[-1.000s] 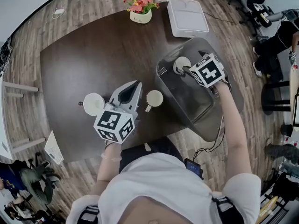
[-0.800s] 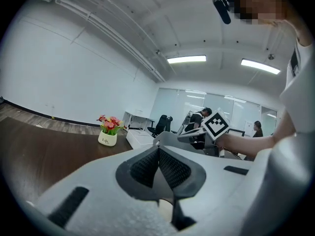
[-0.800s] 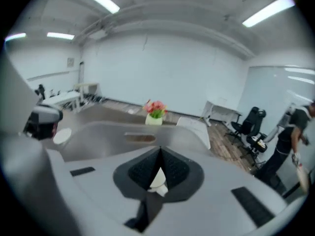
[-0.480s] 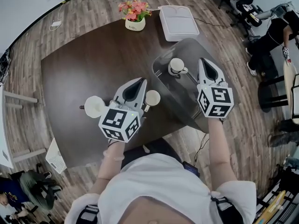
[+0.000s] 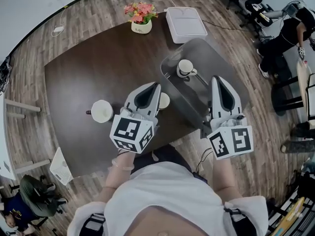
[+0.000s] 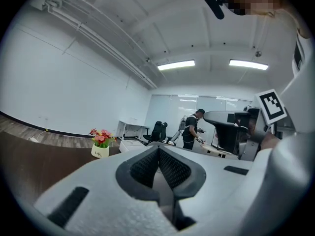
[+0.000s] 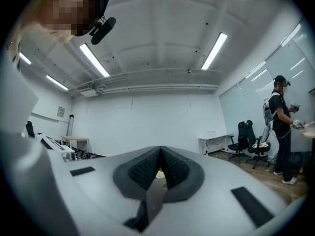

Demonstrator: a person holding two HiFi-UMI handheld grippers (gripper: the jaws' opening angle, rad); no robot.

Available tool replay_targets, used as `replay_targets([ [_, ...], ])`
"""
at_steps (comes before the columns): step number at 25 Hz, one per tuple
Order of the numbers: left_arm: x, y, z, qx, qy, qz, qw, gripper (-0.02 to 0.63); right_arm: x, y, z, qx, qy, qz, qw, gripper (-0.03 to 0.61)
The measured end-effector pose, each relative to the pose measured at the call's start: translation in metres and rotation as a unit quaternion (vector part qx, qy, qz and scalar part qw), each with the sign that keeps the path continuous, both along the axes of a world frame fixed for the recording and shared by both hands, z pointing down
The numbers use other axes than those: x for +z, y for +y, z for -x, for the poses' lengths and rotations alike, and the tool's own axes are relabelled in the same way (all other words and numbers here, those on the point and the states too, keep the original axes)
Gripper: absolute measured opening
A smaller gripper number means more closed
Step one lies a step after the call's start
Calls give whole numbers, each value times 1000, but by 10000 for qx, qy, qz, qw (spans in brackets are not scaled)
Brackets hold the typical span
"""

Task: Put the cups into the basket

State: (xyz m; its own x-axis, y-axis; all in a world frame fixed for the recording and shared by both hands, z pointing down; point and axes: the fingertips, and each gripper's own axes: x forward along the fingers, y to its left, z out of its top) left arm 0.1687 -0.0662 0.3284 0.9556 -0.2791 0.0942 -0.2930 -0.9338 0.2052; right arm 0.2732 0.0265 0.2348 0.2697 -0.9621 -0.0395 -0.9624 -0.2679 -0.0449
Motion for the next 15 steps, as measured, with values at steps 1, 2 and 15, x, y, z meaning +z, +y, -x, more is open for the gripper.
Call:
replay_targets([
  [1,-2,1,2,-25,13,-60,10000,9,4,-5,16,-136,7,-34,9999,11],
  [2,-4,2,5,-56,14,-124,9999,9,10,-10,31,-258,44,-37,9996,11],
  [15,10,-11,61,-512,-106,-125,9986,9,83,-64,131,-960,-209,257,9948,11],
])
